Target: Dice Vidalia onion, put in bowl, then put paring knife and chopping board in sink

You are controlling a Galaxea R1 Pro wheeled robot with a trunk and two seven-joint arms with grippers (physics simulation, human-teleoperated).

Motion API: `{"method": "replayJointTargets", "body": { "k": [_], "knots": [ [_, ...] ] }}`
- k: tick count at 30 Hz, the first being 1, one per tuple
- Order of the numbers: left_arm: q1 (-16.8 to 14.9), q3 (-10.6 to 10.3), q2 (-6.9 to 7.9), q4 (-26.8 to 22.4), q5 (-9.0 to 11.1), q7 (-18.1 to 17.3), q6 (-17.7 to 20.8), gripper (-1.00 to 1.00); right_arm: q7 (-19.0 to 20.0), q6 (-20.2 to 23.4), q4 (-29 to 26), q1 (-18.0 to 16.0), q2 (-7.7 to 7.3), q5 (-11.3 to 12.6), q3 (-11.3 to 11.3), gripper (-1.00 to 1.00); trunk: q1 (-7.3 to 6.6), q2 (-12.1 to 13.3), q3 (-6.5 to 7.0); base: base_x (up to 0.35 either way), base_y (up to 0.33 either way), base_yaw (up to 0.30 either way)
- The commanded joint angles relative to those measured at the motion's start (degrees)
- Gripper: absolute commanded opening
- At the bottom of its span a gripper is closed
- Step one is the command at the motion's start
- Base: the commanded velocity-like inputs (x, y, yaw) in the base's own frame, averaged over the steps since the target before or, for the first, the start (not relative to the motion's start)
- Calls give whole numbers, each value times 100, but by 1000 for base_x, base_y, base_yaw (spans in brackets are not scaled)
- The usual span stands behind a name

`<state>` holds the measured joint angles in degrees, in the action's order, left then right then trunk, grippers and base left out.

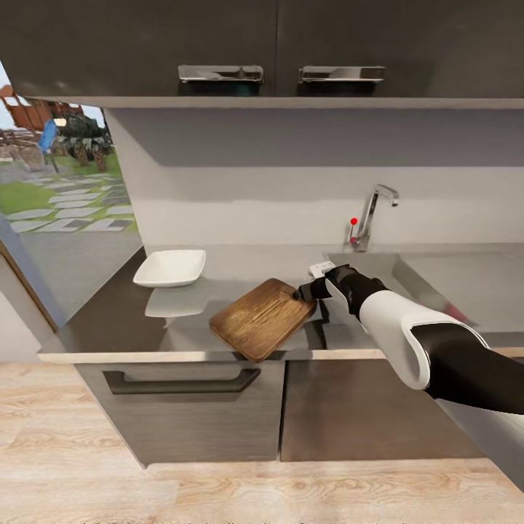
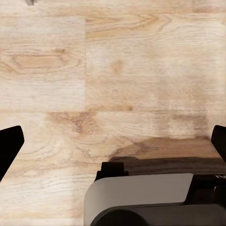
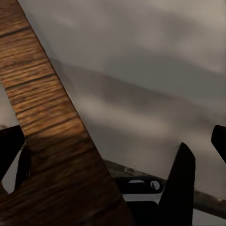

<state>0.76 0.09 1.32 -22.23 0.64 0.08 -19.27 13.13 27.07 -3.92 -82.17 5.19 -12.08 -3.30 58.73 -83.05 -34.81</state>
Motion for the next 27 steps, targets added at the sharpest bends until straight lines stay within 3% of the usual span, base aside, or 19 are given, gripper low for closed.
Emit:
{"method": "replayJointTargets", "body": {
  "k": [1,16,17,27],
  "knots": [
    [3,0,0,-9,6,1,-6,100,40,26,-12,-1,0,-48,-31,100,0,-3,-14,0,0,0],
    [3,0,0,-9,6,1,-6,100,40,26,-12,-1,8,-48,-31,100,0,-3,-61,0,0,0],
    [3,0,0,-9,6,1,-6,100,40,26,-12,-1,8,-48,-31,-100,0,-3,-61,0,0,0],
    [3,0,0,-9,-2,1,-6,100,40,26,-12,-1,2,-57,-31,-100,0,-3,-61,0,0,0]
  ]
}}
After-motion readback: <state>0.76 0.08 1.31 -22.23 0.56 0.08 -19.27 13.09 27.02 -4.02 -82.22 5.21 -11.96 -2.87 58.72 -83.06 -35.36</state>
